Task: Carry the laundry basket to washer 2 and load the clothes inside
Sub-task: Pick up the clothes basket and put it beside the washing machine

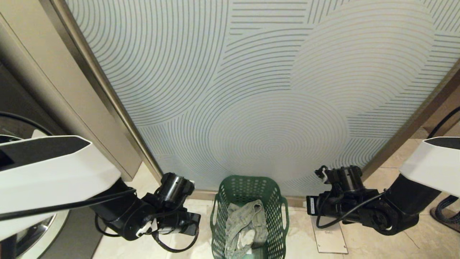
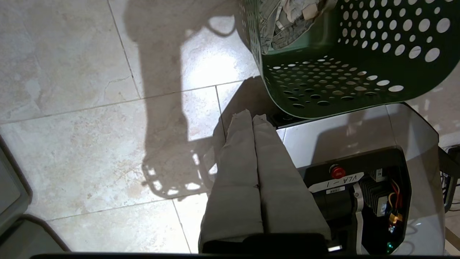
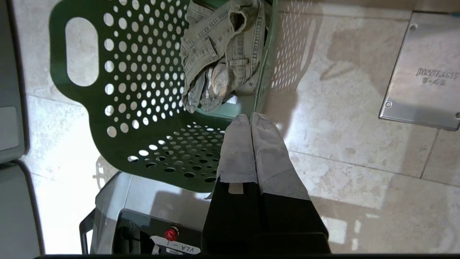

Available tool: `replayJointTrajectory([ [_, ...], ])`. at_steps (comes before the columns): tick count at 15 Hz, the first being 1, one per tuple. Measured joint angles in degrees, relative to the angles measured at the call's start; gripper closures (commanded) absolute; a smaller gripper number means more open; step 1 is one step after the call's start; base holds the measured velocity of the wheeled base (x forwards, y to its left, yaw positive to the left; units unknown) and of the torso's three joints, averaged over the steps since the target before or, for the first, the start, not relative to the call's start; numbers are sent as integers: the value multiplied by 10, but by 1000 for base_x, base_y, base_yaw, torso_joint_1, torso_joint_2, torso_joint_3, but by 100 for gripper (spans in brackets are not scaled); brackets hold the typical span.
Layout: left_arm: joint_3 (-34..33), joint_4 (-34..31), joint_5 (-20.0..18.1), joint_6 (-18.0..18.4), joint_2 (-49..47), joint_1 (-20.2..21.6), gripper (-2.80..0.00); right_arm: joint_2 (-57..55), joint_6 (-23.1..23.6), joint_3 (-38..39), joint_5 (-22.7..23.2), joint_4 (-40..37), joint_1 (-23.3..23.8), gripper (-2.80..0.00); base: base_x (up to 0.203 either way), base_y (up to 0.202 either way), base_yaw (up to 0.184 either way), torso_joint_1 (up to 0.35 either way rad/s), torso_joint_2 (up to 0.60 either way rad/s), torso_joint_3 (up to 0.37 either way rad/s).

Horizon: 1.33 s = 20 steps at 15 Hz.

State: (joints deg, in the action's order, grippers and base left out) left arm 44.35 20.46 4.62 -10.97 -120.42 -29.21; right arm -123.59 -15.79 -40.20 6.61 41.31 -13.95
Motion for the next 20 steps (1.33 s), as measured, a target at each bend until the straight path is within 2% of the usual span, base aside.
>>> replayJointTrajectory([
  [20,-3,-1,0,-4,0,0,0,14,-6,-3,-2,-2,0,0,0,0,0,1,1,-197],
])
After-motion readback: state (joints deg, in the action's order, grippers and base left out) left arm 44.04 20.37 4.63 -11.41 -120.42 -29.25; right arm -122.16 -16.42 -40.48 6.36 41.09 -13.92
